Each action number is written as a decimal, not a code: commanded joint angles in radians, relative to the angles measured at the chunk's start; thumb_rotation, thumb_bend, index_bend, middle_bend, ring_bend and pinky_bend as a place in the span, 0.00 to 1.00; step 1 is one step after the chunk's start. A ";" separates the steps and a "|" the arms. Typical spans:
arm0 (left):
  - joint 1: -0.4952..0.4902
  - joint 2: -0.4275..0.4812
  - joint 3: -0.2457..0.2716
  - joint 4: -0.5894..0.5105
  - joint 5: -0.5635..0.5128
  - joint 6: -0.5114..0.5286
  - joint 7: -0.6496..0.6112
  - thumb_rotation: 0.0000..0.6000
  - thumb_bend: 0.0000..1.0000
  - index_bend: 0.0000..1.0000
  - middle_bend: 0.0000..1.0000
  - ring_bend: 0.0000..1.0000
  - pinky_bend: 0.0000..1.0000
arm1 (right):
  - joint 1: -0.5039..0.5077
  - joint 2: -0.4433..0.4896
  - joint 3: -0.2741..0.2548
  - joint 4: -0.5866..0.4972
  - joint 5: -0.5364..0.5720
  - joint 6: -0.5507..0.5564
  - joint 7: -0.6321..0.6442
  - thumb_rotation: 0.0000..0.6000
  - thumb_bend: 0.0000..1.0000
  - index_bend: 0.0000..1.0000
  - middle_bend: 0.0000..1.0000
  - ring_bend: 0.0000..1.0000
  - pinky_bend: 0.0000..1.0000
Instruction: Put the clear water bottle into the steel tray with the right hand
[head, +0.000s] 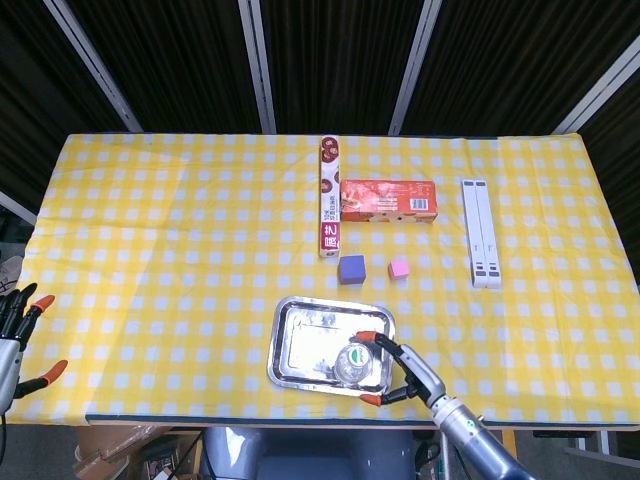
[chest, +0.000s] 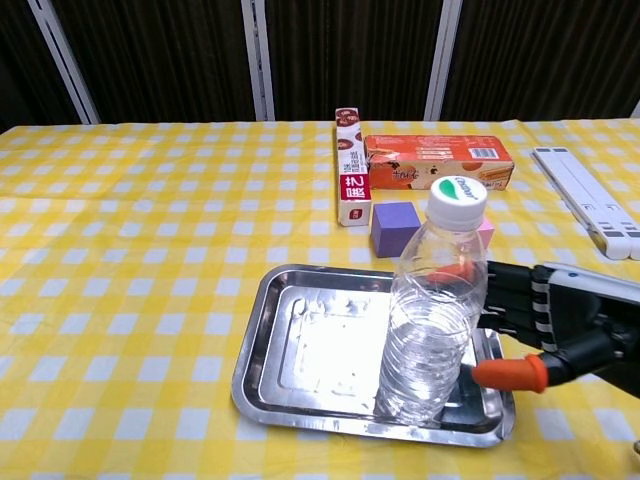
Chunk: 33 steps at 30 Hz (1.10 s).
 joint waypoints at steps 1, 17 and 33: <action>0.000 -0.001 0.000 0.000 0.000 0.000 0.002 1.00 0.22 0.13 0.00 0.00 0.00 | 0.064 0.167 -0.150 0.120 -0.273 0.095 0.292 1.00 0.12 0.20 0.13 0.00 0.00; 0.004 -0.005 0.004 -0.003 0.006 0.005 0.019 1.00 0.22 0.13 0.00 0.00 0.00 | -0.216 0.243 -0.042 0.145 0.063 0.447 -0.780 1.00 0.12 0.20 0.13 0.00 0.00; 0.011 0.005 0.002 -0.003 0.000 0.015 -0.006 1.00 0.22 0.13 0.00 0.00 0.00 | -0.328 0.105 0.032 0.290 0.140 0.669 -1.253 1.00 0.12 0.20 0.09 0.00 0.00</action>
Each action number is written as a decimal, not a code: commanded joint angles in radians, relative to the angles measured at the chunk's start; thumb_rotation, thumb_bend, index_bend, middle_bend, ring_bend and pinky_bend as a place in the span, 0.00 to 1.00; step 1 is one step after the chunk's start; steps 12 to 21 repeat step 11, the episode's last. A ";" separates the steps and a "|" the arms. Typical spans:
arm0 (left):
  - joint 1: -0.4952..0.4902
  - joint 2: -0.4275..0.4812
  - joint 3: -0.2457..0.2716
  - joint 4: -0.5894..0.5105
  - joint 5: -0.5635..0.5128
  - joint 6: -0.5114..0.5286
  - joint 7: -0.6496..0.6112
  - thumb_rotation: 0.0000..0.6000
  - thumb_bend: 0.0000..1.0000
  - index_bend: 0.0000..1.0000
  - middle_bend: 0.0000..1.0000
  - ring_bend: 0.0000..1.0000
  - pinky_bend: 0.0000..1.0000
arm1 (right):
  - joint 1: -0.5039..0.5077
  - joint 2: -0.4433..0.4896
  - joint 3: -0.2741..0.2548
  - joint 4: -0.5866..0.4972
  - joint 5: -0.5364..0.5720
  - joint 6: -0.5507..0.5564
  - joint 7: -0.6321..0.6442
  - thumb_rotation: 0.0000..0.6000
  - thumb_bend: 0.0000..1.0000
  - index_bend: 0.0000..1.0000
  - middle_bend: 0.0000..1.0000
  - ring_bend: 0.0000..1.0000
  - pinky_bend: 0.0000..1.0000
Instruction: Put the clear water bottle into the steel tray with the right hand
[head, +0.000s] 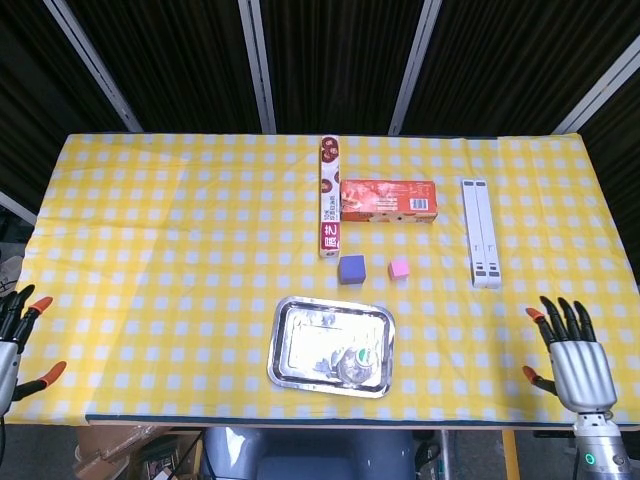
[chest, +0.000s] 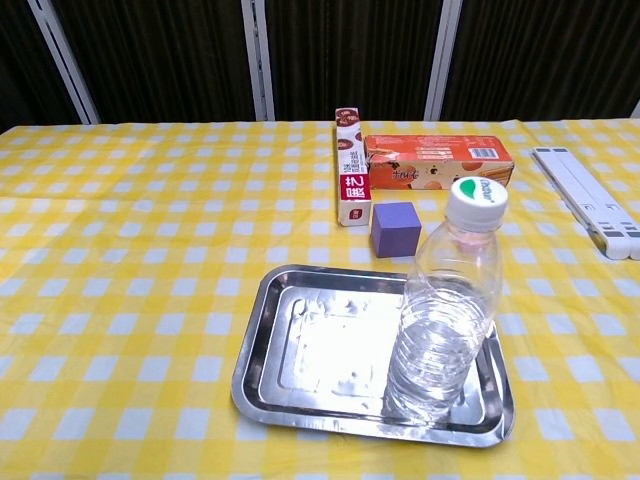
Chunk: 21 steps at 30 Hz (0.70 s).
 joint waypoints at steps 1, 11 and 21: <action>0.001 0.003 0.000 -0.001 -0.002 -0.002 -0.006 1.00 0.22 0.13 0.00 0.00 0.00 | -0.040 -0.015 0.025 0.006 0.036 0.041 -0.078 1.00 0.12 0.20 0.09 0.00 0.00; -0.008 0.005 -0.003 0.009 -0.013 -0.021 -0.018 1.00 0.22 0.13 0.00 0.00 0.00 | -0.045 0.009 0.022 -0.077 0.033 0.024 -0.085 1.00 0.12 0.20 0.09 0.00 0.00; -0.008 0.005 -0.003 0.009 -0.013 -0.021 -0.018 1.00 0.22 0.13 0.00 0.00 0.00 | -0.045 0.009 0.022 -0.077 0.033 0.024 -0.085 1.00 0.12 0.20 0.09 0.00 0.00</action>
